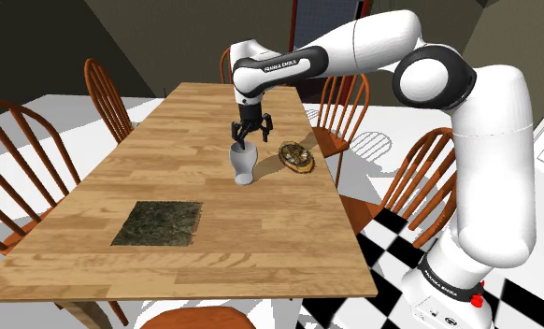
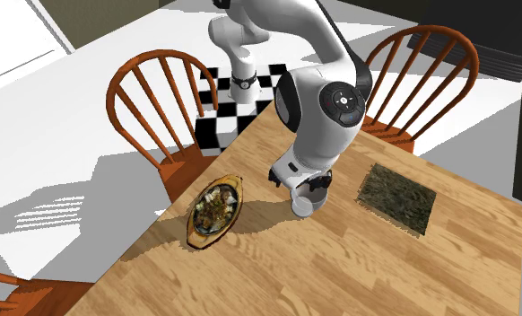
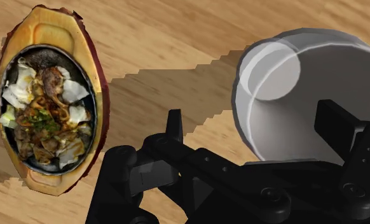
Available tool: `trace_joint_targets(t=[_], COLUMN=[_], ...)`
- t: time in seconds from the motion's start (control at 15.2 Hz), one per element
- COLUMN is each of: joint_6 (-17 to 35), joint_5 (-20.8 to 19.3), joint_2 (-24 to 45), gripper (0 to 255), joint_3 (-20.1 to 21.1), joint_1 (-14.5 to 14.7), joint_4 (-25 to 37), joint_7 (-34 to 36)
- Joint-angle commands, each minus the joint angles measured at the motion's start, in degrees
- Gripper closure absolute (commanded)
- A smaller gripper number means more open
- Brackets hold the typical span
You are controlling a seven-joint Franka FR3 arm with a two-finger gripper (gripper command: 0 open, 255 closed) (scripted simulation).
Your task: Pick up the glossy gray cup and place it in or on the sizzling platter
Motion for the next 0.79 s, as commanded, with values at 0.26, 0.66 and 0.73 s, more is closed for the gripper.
trace_joint_targets(t=[0.26,0.66,0.73], joint_6=[3.89,3.89,3.88], joint_5=[-0.19,-0.19,-0.19], joint_2=[0.74,0.75,0.75], gripper=[0,0,0], joint_3=[-0.16,-0.16,-0.16], joint_1=[-0.25,-0.25,-0.25], joint_4=[-3.14,-3.13,-3.12], joint_7=[0.08,0.08,0.08])
